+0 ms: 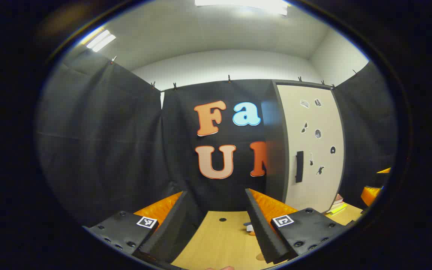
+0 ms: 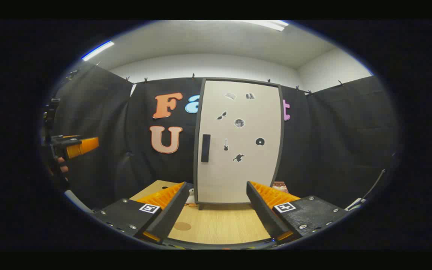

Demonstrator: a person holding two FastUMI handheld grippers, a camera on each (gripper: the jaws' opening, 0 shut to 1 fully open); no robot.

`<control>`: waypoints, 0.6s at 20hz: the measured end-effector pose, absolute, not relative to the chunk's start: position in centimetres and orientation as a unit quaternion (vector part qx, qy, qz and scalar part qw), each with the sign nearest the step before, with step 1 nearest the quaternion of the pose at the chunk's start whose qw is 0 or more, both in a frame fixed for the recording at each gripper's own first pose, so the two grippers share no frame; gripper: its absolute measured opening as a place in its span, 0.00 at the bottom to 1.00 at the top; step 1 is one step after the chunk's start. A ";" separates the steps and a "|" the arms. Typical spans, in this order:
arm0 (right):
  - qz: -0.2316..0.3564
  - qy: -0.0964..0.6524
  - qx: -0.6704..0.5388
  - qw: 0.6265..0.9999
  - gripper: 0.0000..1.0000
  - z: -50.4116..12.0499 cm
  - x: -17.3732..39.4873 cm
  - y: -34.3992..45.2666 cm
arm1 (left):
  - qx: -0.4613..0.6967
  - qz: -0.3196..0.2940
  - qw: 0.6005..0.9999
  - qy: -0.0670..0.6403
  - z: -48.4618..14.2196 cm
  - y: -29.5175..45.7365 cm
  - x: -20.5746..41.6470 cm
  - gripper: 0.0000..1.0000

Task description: Open the cabinet door with the right hand, grasp the bottle in the cabinet with the left hand and place it on the coaster, then close the cabinet door with the right hand.

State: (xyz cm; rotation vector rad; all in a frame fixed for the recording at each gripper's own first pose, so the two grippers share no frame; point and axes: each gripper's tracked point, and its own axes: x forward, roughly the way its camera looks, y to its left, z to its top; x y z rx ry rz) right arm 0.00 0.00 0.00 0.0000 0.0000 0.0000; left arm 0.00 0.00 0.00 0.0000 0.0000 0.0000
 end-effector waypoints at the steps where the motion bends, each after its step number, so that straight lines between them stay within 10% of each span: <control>1: 0.004 0.000 0.001 1.000 0.95 0.2 0.1 -0.3 | -0.007 -0.003 1.000 -0.005 0.3 -0.2 0.4 0.95; 12: 0.011 0.011 -0.007 1.000 0.97 0.4 1.3 -2.1 | -0.056 0.089 0.992 0.073 -6.2 10.7 4.1 0.92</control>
